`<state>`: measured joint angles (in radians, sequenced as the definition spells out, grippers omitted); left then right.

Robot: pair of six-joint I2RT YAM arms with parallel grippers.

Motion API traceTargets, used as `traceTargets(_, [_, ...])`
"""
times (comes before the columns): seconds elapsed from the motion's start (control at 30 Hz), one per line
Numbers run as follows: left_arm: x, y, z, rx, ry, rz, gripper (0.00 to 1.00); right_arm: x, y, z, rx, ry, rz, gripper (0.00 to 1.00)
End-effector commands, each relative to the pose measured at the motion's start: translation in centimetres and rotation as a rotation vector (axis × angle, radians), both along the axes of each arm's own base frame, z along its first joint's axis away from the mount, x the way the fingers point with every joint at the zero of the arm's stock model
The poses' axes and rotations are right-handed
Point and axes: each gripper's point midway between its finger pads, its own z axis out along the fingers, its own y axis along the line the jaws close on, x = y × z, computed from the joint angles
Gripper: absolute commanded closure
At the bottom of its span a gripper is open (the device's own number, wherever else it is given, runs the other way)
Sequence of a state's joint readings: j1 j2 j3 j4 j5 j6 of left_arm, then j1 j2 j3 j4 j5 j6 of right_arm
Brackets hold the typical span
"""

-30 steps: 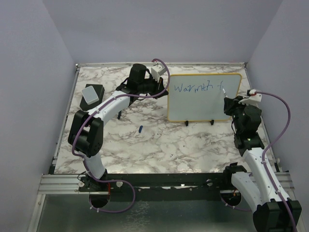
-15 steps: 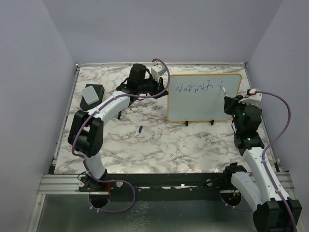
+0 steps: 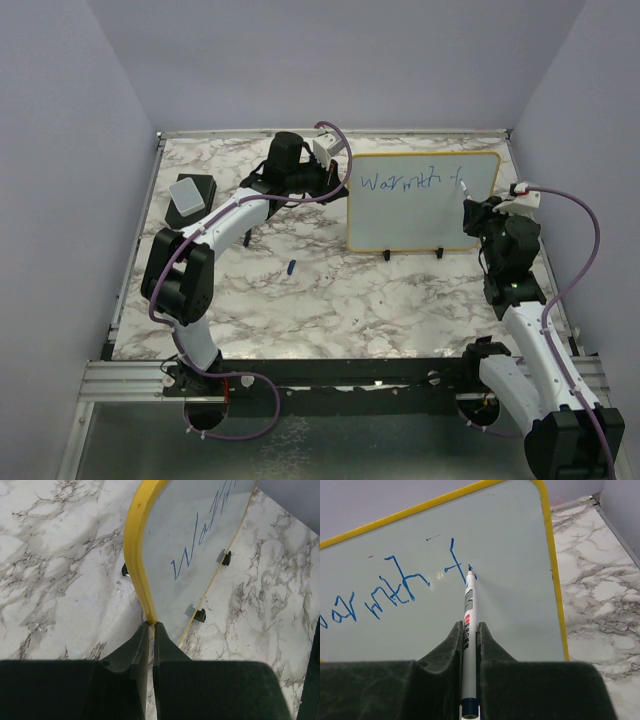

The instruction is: Write a sentence on the whiteboard

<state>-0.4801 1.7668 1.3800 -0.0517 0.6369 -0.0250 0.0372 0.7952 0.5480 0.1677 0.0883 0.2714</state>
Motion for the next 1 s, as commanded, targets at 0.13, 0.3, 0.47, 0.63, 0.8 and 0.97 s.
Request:
traceTargets(0.13, [-1.0, 0.2, 0.3, 0.023, 0.011, -0.014, 1.00, -0.2, -0.6, -0.7, -0.001, 0.012, -0.030, 0.99])
traceTargets(0.3, [-1.0, 0.2, 0.4, 0.021, 0.008, -0.015, 1.00, -0.4, -0.6, -1.3, 0.003, 0.032, -0.031, 0.99])
traceTargets(0.47, [-1.0, 0.2, 0.6, 0.019, 0.005, -0.015, 1.00, -0.5, -0.7, -2.0, 0.006, 0.057, -0.035, 0.99])
traceTargets(0.63, [-1.1, 0.2, 0.7, 0.018, 0.005, -0.016, 1.00, -0.6, -0.7, -2.4, 0.011, 0.070, -0.039, 0.99])
traceTargets(0.8, [-1.1, 0.2, 0.8, 0.017, 0.002, -0.015, 1.00, -0.6, -0.7, -2.7, 0.013, 0.084, -0.040, 0.99])
traceTargets(0.97, [-1.0, 0.2, 0.8, 0.018, 0.002, -0.014, 1.00, -0.9, -0.7, -1.7, 0.011, 0.055, -0.038, 0.99])
